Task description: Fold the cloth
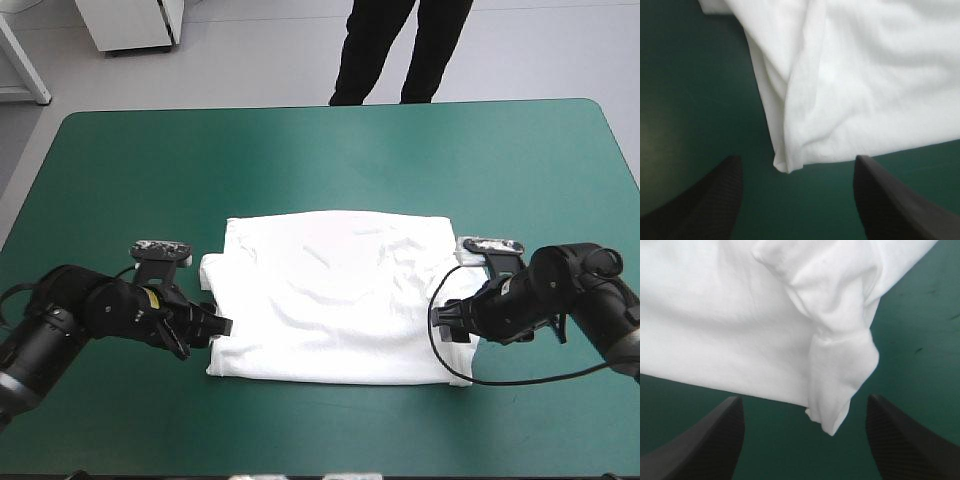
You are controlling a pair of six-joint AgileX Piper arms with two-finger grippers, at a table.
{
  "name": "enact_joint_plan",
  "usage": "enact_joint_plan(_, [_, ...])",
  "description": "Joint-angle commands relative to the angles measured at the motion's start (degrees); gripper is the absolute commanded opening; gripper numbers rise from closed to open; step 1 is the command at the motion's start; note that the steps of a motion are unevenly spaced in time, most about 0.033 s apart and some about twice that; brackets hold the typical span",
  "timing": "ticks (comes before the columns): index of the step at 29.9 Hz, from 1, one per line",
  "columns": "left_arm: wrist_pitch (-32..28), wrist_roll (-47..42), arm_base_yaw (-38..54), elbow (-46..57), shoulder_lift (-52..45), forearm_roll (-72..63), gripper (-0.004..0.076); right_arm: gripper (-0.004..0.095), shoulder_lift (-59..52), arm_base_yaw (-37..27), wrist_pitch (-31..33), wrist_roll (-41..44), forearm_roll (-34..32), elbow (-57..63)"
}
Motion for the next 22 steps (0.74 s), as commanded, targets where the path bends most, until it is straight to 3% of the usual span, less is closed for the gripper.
enact_joint_plan(1, [1.8, 0.0, -0.2, -6.8, -4.4, 0.6, 0.0474, 0.0616, -4.9, -0.1, 4.5, 1.9, -3.1, -7.1])
enact_joint_plan(12, [2.1, -0.5, -0.2, -12.0, -5.8, 2.3, 0.0473, 0.0576, -10.7, -0.1, 6.7, 4.8, -6.5, -14.8])
enact_joint_plan(16, [0.3, -0.6, -0.2, -12.1, -4.4, 3.6, 0.0472, 0.0576, -9.5, -0.1, 6.0, 6.1, -11.1, -14.8])
enact_joint_plan(22, [-1.6, -8.0, 0.2, -12.3, 1.7, 12.0, 0.0472, 0.0576, -7.9, -0.1, 6.5, 5.8, -13.8, -14.8])
